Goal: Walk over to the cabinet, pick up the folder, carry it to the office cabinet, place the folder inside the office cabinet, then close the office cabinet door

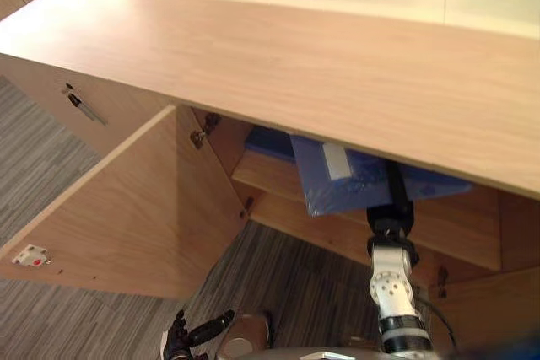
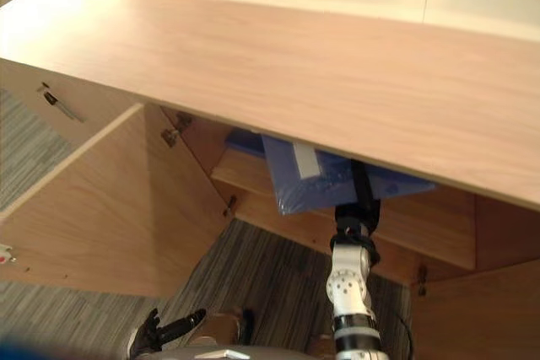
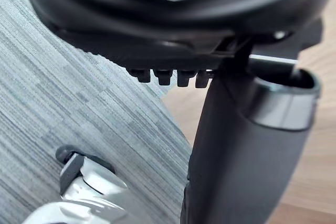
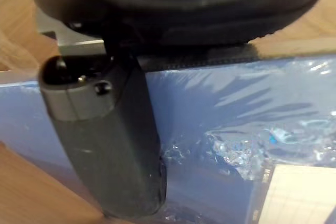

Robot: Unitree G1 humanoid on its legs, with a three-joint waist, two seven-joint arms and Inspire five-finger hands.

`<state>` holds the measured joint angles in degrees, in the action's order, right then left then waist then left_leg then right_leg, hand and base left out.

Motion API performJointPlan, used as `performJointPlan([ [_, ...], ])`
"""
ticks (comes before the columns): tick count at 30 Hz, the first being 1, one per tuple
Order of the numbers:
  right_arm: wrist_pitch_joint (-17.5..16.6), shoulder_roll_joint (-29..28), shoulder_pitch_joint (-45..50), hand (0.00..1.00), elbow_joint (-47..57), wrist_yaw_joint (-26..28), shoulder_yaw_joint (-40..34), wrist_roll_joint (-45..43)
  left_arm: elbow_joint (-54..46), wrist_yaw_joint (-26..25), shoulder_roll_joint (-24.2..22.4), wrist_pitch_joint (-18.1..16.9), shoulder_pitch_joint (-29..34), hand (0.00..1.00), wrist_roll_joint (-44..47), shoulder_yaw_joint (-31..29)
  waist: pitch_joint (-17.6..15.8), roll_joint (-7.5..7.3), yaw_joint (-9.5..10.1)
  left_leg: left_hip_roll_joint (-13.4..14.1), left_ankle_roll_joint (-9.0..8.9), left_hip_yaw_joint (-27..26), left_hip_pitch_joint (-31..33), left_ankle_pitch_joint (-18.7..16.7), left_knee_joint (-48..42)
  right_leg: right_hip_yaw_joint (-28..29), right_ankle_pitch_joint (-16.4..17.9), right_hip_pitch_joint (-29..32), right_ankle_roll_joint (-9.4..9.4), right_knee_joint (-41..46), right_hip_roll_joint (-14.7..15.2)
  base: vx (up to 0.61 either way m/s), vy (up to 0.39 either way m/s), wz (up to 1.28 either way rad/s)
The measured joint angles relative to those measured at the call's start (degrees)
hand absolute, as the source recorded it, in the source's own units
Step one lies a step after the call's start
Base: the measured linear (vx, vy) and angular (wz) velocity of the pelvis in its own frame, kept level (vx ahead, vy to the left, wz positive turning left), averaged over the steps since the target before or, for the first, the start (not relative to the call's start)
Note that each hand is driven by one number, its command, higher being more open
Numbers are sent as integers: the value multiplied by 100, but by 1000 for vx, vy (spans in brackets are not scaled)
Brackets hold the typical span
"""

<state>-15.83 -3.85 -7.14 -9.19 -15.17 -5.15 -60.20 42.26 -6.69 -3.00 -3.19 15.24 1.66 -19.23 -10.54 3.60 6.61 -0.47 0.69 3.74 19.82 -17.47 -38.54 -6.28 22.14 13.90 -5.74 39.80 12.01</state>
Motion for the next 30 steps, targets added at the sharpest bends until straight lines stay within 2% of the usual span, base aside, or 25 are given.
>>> performJointPlan([
  [2, -6, 20, -407, 0, 107, -192, 74, 345, -11, -34, 15, 0, -40, 100, 49, -2, -154, -24, 36, 18, 32, -315, 524, -524, -889, 492, 459, 745, -113, 1057, 44, -168, 98, -53],
  [3, -7, 24, -528, 0, 112, -213, 73, 464, -13, -35, 23, 0, -75, 100, 66, -2, -226, -26, 32, 20, 25, -362, 654, -648, -1102, 578, 572, 919, -144, 1278, 55, -159, 72, -52],
  [5, 2, 186, -836, 0, 157, -253, 137, 867, -39, -22, 49, -6, -174, 100, 156, -3, -363, -104, 36, 37, 57, -579, 1318, -1031, -1907, 918, 1004, 1666, -277, 2026, 76, -168, 47, -37],
  [9, 79, 450, -992, 0, 172, -273, 51, 874, -37, -24, 79, -3, -288, 100, 254, -14, -508, -114, 31, 84, 91, -711, 2081, -1395, -2758, 1214, 1286, 2480, -401, 2795, 16, -141, 54, -15],
  [14, 89, 419, -1252, 0, -22, -406, -200, 691, -81, -40, 107, -5, -333, 100, 319, 56, -536, -139, 65, 95, 96, -830, 2476, -1446, -3070, 1416, 1309, 2962, -441, 3129, 6, -43, 68, -8],
  [19, -98, 566, -2087, 0, -622, -507, -1019, -527, -172, -153, 123, -2, -332, 100, 426, 208, -535, -128, 174, 95, 95, -822, 2710, -1444, -3205, 1434, 1312, 3213, -435, 3293, 9, 9, 14, 2],
  [25, -348, 1320, -3411, 0, -1540, -565, -2192, -1460, -206, -167, 99, 9, -330, 100, 466, 267, -539, -58, 245, 75, 110, -796, 2931, -1433, -3297, 1417, 1312, 3402, -436, 3361, 31, 42, 8, 4],
  [30, -439, 1696, -4183, 0, -2092, -632, -2558, -1918, -204, -167, 88, 41, -328, 100, 449, 325, -539, 28, 267, 72, 105, -779, 2928, -1429, -3291, 1402, 1316, 3425, -427, 3424, 38, 65, -20, 2],
])
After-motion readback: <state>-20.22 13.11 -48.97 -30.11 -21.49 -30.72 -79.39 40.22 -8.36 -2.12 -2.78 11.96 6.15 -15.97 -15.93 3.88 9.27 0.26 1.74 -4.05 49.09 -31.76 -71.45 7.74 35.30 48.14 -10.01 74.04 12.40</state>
